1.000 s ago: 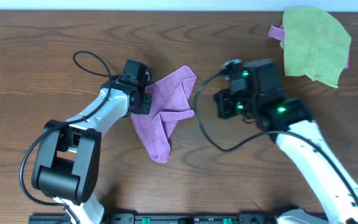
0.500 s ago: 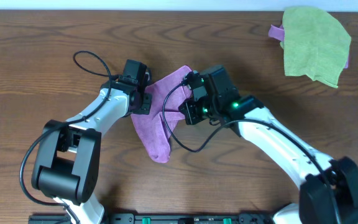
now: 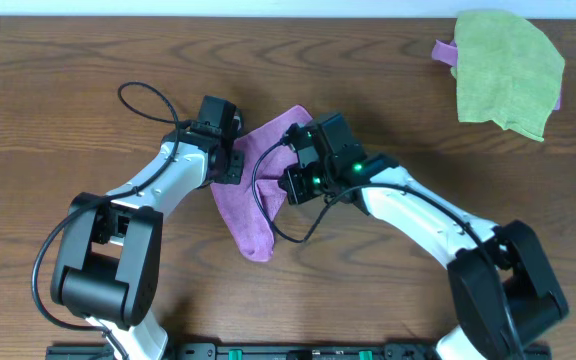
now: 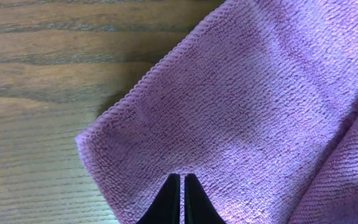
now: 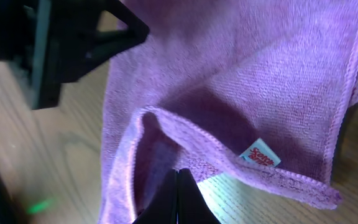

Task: Fold the cloth

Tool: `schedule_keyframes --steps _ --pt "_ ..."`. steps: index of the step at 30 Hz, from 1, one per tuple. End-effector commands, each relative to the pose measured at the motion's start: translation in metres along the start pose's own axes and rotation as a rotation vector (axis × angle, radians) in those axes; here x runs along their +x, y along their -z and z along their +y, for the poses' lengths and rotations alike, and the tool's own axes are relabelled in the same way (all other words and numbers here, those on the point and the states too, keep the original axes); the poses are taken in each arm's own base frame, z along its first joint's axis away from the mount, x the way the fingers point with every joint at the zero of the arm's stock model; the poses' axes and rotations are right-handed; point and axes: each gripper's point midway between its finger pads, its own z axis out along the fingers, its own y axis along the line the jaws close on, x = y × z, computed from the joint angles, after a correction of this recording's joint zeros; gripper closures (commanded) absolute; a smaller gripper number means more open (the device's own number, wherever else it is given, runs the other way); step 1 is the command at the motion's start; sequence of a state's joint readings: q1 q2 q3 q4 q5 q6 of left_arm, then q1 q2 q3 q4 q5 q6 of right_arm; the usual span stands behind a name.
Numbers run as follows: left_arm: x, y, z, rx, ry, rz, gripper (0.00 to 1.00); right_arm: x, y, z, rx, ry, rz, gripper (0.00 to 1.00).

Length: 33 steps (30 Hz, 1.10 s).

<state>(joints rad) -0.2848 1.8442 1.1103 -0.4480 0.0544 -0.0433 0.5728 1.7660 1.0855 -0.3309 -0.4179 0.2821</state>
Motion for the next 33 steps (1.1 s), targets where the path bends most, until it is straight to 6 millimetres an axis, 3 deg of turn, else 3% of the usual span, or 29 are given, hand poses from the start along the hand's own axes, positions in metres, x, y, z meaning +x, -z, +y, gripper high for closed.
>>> schedule_keyframes --steps 1,6,12,17,27,33 --pt "-0.003 0.000 -0.003 0.024 -0.017 0.002 0.94 0.002 -0.008 -0.001 0.011 -0.014 0.013 0.99" --pt "-0.003 0.000 -0.003 0.024 -0.014 0.002 0.94 0.007 -0.024 -0.014 0.038 -0.027 0.035 0.99" --pt "-0.002 0.000 -0.003 0.023 -0.014 0.008 0.94 -0.022 -0.021 -0.023 0.041 -0.058 -0.075 0.99" --pt "-0.002 0.000 -0.003 0.024 -0.014 0.008 0.94 -0.033 -0.016 -0.032 0.039 -0.084 -0.117 0.99" --pt "-0.001 0.000 -0.007 0.046 -0.013 0.009 0.94 -0.022 -0.023 -0.035 0.039 -0.105 -0.071 0.99" --pt "-0.001 0.000 -0.007 0.046 -0.013 0.010 0.94 -0.009 -0.023 -0.034 0.026 -0.121 -0.017 0.72"
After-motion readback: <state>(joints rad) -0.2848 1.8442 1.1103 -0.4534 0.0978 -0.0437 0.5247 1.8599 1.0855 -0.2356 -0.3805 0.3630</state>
